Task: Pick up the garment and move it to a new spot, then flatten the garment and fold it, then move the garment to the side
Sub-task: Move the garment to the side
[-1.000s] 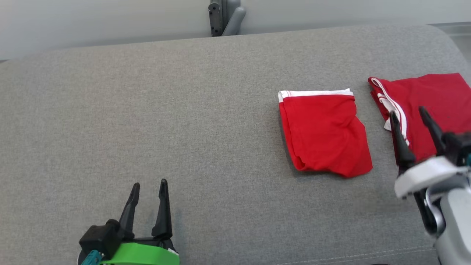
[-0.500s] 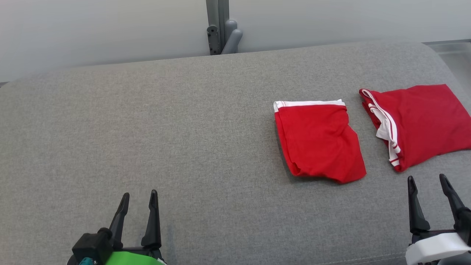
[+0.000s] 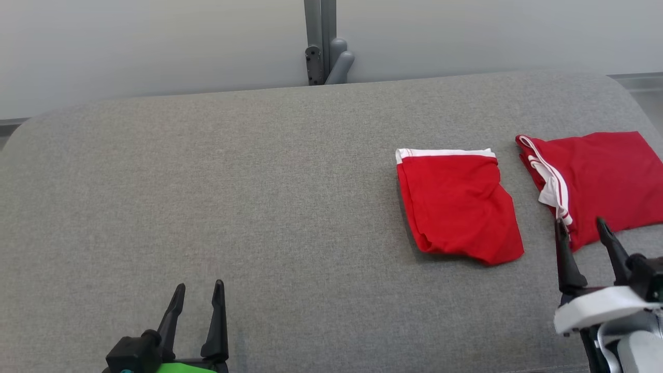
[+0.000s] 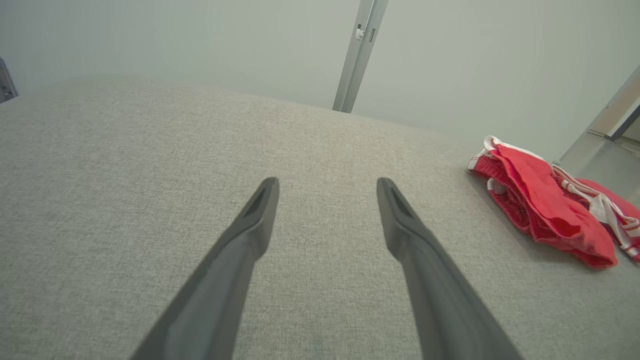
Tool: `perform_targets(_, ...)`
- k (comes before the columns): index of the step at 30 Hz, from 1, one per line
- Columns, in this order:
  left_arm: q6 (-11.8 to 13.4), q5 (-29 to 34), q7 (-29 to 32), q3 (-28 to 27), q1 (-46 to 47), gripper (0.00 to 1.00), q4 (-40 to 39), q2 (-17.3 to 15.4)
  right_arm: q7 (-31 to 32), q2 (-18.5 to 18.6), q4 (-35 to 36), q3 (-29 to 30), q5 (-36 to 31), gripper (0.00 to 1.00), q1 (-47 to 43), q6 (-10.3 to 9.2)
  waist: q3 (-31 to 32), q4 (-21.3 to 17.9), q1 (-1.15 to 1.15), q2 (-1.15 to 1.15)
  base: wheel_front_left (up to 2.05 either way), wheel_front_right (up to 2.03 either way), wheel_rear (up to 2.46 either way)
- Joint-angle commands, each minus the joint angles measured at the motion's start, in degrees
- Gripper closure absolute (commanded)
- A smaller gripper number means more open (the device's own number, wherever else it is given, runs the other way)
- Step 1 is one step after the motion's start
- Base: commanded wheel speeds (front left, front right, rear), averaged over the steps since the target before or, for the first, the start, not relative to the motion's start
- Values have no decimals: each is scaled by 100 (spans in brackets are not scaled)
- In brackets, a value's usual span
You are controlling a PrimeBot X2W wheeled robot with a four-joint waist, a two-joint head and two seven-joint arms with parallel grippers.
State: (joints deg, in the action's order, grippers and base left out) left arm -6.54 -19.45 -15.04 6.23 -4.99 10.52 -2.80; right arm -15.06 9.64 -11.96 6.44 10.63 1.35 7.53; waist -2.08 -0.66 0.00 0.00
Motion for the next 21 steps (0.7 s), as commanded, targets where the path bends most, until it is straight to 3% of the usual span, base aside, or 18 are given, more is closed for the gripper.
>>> perform_targets(1,-16,-21,-16,20,-81,0,-11,-19,-12,96,-136,-99,124,0,237,-9,3,42,0,0,0,0,0)
perform_targets(12,38,-105,-16,453,327,0,27,-20,1252,542,-2618,-947,1318,0,2659,-8,-558,553,0,0,0,0,0)
perform_targets(21,58,-102,-17,504,509,0,14,-19,1280,597,-4319,-1393,1414,0,3351,-6,-879,811,0,0,0,0,0)
